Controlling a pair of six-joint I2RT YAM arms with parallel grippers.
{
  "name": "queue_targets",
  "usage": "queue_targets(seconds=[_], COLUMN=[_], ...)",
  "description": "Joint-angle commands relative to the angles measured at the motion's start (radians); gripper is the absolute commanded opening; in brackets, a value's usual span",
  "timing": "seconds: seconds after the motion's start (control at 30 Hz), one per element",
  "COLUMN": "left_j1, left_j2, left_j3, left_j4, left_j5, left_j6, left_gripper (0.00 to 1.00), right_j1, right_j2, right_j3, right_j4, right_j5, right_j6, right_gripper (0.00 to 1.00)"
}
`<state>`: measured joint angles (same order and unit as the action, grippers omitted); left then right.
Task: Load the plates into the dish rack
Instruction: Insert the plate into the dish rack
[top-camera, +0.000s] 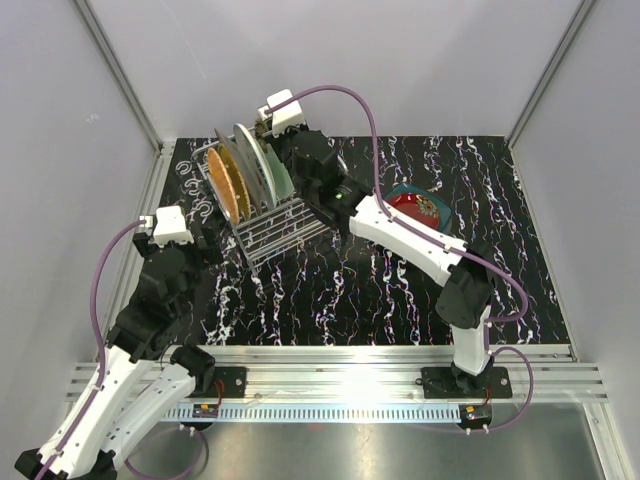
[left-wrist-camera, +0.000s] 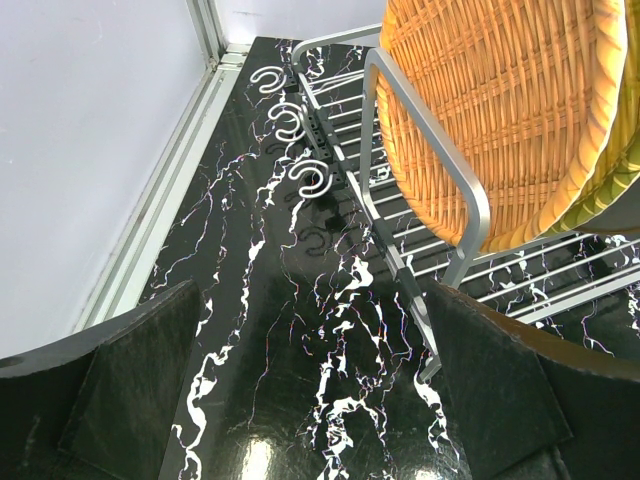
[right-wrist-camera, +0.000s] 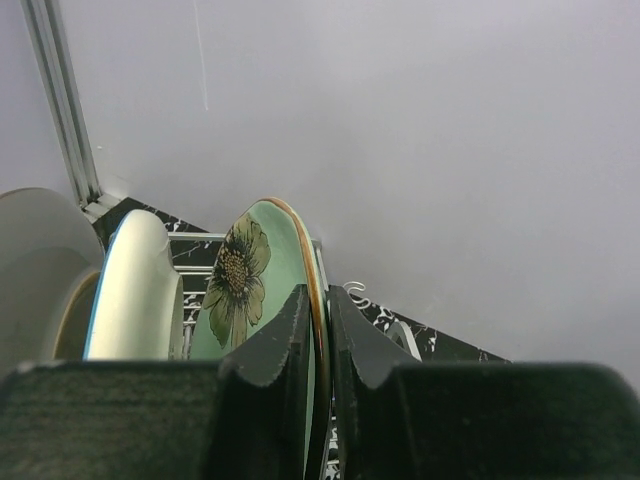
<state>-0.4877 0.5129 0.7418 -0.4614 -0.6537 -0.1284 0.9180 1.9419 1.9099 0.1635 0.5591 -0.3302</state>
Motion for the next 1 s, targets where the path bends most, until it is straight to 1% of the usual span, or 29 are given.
queue_targets(seconds=[0.0, 0.3, 0.53, 0.73, 0.97], left_j1=[0.006, 0.008, 0.008, 0.008, 0.008], left_j2=[0.01, 0.01, 0.012, 0.009, 0.004], left_j3=[-0.002, -0.001, -0.001, -0.001, -0.001], left_j4=[0.046, 0.046, 0.046, 0.046, 0.044], left_j5=[0.014, 0.017, 0.019, 0.019, 0.023], left_j6=[0.006, 0.007, 0.006, 0.006, 0.004], left_gripper=[0.99, 0.99, 0.99, 0.99, 0.99], right_j1=[0.027, 0.056, 0.065, 0.082, 0.082], right_j2=[-0.004, -0.014, -0.018, -0.021, -0.035], right_j3=[-0.043, -0.063, -0.074, -0.072, -0.069], right_j4=[-0.038, -0.032, -0.058, -0.071, -0.113], right_j5=[0.01, 0.044, 0.041, 0.039, 0.009], right_j6=[-0.065, -0.187, -0.185, -0.194, -0.133], right_gripper=[0.17, 0.18, 0.2, 0.27, 0.29])
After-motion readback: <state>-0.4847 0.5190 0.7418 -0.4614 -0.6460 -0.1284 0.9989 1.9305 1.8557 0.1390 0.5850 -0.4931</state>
